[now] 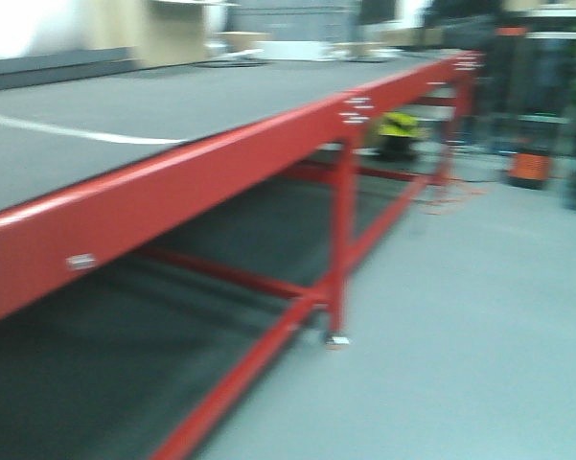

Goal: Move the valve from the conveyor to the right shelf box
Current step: 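Drive the base away from the conveyor to the blue-bin shelf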

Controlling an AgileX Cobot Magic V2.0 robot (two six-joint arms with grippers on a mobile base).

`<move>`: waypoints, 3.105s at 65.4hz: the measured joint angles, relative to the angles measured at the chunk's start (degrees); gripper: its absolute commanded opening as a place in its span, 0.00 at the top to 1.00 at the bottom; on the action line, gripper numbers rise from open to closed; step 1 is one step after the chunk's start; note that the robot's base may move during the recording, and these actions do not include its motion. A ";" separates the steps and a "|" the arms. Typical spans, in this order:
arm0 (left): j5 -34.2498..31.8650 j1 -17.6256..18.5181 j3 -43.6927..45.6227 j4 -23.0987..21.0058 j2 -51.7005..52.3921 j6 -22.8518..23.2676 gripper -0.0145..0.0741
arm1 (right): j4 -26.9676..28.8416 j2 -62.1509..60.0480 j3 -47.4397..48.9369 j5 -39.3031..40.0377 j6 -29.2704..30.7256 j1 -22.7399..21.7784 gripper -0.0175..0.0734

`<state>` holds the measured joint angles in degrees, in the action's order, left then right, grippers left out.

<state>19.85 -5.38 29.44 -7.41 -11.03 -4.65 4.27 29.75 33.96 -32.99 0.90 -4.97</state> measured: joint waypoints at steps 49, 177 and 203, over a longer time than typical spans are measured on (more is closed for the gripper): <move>0.00 0.00 0.00 0.00 0.00 0.00 0.96 | 0.00 -0.13 0.00 0.00 0.00 0.00 0.99; 0.00 0.00 0.00 0.00 0.00 0.00 0.96 | 0.00 -0.13 0.00 0.00 0.00 0.00 0.99; 0.00 0.00 0.00 0.00 0.00 0.00 0.96 | 0.00 -0.13 0.00 0.11 0.00 0.00 0.99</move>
<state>19.85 -5.38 29.44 -7.41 -11.03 -4.65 4.27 29.62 33.96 -32.88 0.90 -4.97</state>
